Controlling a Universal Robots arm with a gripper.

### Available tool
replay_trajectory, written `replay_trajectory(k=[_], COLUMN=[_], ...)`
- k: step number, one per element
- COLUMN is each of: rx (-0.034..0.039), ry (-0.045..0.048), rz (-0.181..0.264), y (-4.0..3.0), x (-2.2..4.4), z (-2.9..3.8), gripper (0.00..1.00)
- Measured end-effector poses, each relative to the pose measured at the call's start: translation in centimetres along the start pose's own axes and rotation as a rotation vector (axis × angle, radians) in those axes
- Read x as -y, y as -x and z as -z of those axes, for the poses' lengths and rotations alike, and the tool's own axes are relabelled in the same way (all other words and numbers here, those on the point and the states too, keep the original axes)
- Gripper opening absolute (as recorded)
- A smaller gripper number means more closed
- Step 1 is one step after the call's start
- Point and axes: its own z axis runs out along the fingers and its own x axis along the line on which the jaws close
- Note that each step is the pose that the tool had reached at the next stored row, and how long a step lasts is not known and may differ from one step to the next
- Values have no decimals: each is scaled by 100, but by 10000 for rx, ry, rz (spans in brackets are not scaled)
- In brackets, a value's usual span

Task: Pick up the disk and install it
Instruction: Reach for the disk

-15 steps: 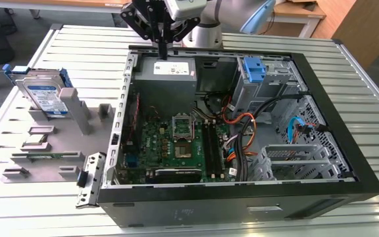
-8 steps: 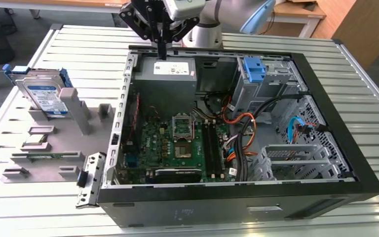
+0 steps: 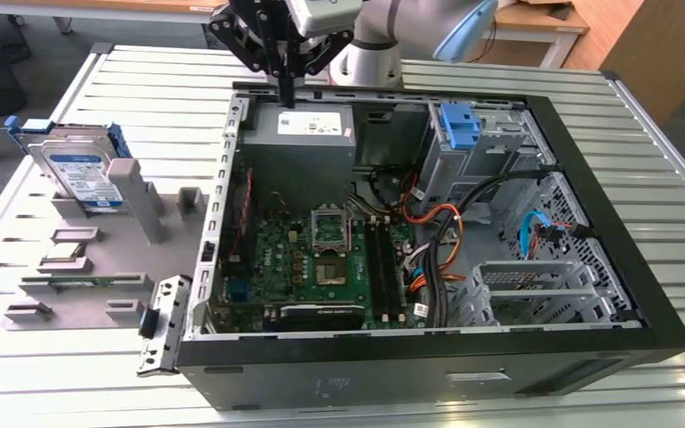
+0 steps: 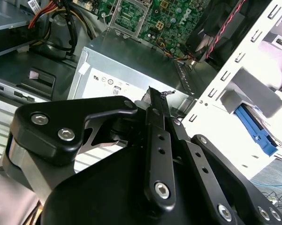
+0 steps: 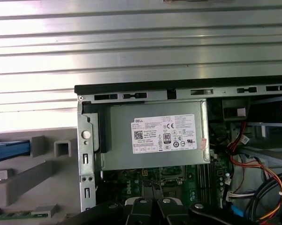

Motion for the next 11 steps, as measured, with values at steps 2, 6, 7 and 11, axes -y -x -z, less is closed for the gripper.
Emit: replay_trajectory(k=[2,6,7,11], rx=[2,7,8,13], ry=[1,0,2,1], rz=[0,0,0,0], y=[-16,-54,-66,-110], x=[1,4,5,8], z=[0,1,1,3], gripper=[11,11,11,11])
